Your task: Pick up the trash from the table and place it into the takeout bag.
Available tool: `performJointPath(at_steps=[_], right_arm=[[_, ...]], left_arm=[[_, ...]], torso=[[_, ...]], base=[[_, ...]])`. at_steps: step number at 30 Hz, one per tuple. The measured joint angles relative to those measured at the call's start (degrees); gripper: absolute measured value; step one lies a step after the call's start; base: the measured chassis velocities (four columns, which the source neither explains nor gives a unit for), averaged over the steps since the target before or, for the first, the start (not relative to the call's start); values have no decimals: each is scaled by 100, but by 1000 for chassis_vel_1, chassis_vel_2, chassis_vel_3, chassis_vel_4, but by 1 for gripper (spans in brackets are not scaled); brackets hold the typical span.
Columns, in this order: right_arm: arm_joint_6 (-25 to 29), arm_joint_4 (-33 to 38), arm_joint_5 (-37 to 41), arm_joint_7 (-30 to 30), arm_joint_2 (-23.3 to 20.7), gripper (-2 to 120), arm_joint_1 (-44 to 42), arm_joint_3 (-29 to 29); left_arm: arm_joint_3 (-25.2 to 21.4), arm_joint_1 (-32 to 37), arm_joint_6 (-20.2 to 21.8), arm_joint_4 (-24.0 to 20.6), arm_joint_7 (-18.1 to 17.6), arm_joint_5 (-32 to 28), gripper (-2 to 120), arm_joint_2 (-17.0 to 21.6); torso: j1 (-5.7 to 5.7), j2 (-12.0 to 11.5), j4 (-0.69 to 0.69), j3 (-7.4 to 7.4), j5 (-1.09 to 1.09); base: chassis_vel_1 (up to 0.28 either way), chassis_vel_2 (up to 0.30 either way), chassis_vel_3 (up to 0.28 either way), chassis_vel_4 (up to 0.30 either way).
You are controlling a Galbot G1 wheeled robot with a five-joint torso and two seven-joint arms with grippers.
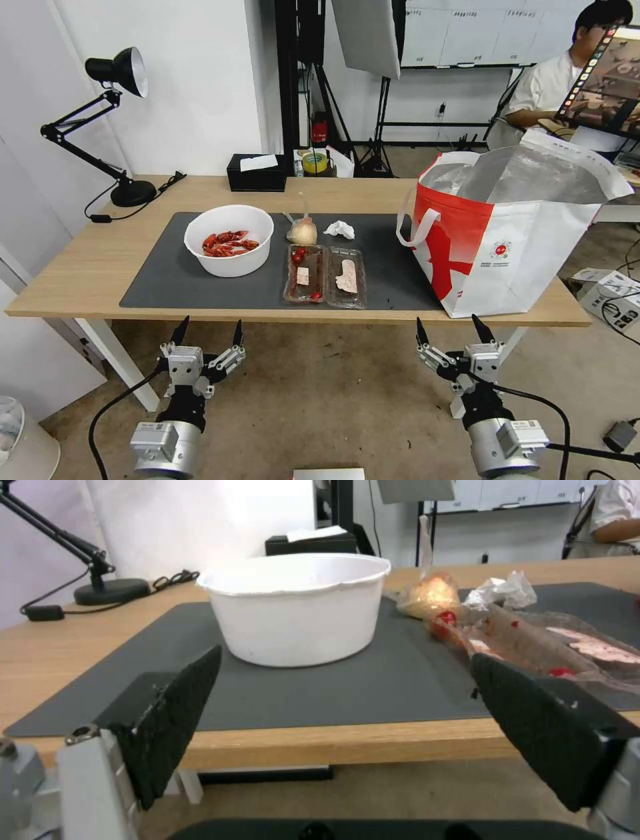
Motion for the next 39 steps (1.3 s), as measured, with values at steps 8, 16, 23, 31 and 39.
performJointPath(at_steps=[8, 16, 23, 31, 39], right_arm=[[0, 0, 0, 0, 0, 100, 0, 0], [0, 0, 0, 0, 0, 100, 0, 0], [0, 0, 0, 0, 0, 100, 0, 0], [-310, -3, 197, -90, -317, 100, 97, 117], [-1590, -65, 1003, -496, -1539, 100, 520, 591]], left_arm=[[0, 0, 0, 0, 0, 0, 100, 0], [0, 0, 0, 0, 0, 0, 100, 0], [0, 0, 0, 0, 0, 0, 100, 0], [-13, -38, 282, -53, -87, -154, 100, 36], [-75, -207, 1425, -289, -475, -764, 100, 190]], torso=[[0, 0, 0, 0, 0], [0, 0, 0, 0, 0], [0, 0, 0, 0, 0], [0, 0, -1, 0, 0], [0, 0, 0, 0, 1]], base=[[0, 0, 0, 0], [0, 0, 0, 0], [0, 0, 0, 0], [0, 0, 0, 0], [0, 0, 0, 0]])
